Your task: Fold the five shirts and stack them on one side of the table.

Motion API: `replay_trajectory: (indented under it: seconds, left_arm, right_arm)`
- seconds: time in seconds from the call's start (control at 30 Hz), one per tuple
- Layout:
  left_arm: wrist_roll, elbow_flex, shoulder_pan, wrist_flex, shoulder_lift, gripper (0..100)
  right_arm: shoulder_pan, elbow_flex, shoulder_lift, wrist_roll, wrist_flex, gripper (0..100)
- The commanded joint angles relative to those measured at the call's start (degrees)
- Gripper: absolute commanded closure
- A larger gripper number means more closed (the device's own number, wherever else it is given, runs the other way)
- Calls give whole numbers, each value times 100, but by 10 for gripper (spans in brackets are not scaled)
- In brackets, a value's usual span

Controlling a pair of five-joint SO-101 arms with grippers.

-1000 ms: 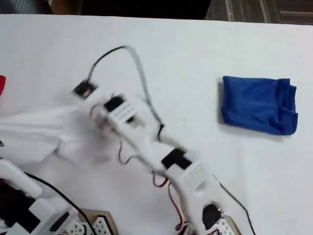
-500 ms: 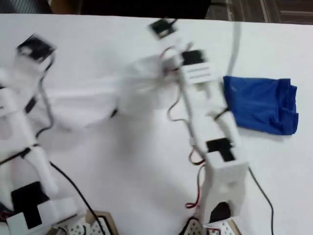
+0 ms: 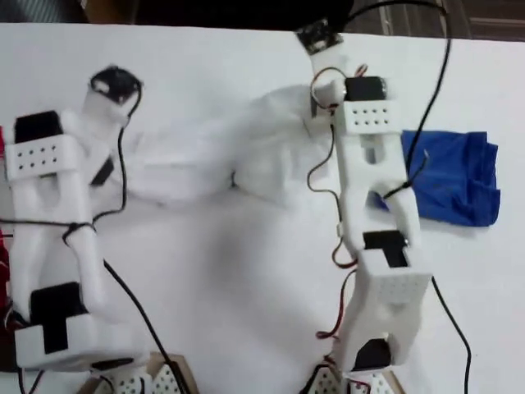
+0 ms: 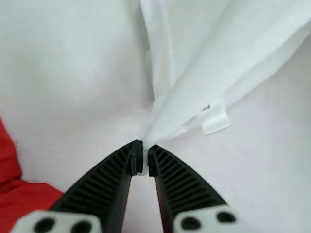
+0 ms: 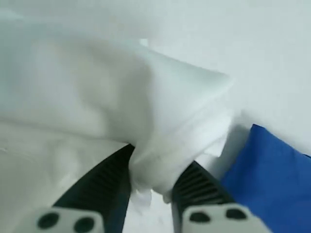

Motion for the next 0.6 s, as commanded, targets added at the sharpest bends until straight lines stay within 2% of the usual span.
replay_trajectory:
  seconds: [0.0,0.07,0.1,0.2,0.37,0.47,0.57]
  left_arm:
    - [53,330,-53,-422,97,976]
    - [88,470,-62,-615,149,976]
    - [97,523,-79,-695,158,976]
    - [105,585,-97,-862,158,976]
    - [413,435,-105,-1222,141,976]
    - [457,312,-167,-1222,158,976]
    - [422,303,-185,-1257,167,976]
  right_arm:
    - [-13,-114,22,44,119,762]
    - [-4,-299,-13,44,488,658]
    - [-31,-360,-75,44,840,637]
    - [-145,-378,-347,44,1631,659]
    - [-119,-334,-1191,-18,1965,669]
    - [-180,554,-2088,9,1982,691]
    - [-646,2374,-3073,62,1938,730]
